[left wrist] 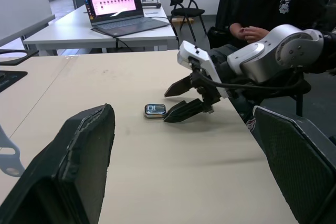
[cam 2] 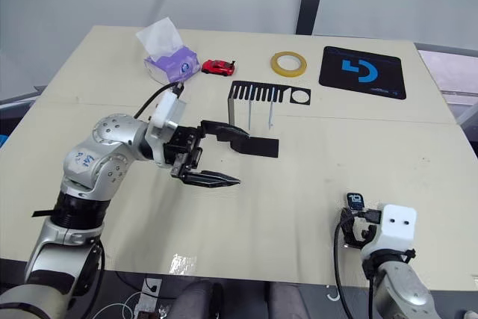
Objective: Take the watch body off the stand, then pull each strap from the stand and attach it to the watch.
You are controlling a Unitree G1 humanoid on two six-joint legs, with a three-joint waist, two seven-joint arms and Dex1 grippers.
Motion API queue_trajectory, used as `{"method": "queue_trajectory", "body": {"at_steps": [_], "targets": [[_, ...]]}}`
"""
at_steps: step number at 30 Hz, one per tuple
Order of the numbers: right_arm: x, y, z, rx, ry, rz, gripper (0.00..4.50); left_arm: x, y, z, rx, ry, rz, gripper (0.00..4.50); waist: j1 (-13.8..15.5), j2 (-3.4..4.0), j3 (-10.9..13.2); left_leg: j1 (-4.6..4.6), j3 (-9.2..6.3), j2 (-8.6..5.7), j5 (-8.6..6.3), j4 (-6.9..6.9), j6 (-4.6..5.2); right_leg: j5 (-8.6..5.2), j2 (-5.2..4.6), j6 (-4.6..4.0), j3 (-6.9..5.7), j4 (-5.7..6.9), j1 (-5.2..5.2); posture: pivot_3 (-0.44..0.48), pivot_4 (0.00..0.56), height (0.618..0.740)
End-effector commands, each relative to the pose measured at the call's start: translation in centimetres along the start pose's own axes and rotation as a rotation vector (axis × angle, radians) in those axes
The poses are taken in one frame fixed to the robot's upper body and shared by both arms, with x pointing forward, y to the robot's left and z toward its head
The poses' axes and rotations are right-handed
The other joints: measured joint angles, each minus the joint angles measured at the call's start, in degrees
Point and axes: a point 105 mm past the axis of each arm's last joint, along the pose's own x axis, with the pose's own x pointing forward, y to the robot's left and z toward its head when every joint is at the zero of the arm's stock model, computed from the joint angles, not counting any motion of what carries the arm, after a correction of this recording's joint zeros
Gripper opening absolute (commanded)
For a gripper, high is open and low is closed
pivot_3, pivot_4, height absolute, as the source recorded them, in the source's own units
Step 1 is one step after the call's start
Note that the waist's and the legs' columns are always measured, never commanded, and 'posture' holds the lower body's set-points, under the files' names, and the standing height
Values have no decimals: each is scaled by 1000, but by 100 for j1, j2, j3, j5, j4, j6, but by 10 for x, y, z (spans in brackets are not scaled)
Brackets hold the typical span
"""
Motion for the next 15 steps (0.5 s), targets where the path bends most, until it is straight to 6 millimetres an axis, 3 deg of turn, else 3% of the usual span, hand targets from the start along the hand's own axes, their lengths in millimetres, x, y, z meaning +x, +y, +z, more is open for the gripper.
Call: {"method": "queue_trajectory", "body": {"at_steps": [1,8,12,15], "targets": [[-18,-4,24,-61,-79,62,4454,-7,2,5,34,-5,30,4500,-6,0,0,0,1,0,0,0,0,0,0,0,0,0,0,0,150,738],[-51,-32,53,-231,-112,333,4454,-44,12,-2,-79,-8,257,4500,-17,0,0,15,12,4,-3,-2,5,0,11,0,8,-2,8,0,150,738],[-60,-63,71,-251,-82,475,4454,-97,12,-20,-180,37,498,4500,-30,-1,1,44,9,14,-13,-3,6,0,13,0,2,-28,48,0,150,738],[-57,-77,78,-242,-46,533,4454,-135,-1,-38,-218,121,628,4500,-25,-2,2,69,8,20,-24,-6,9,-2,12,-2,-4,-50,77,0,150,738]]}}
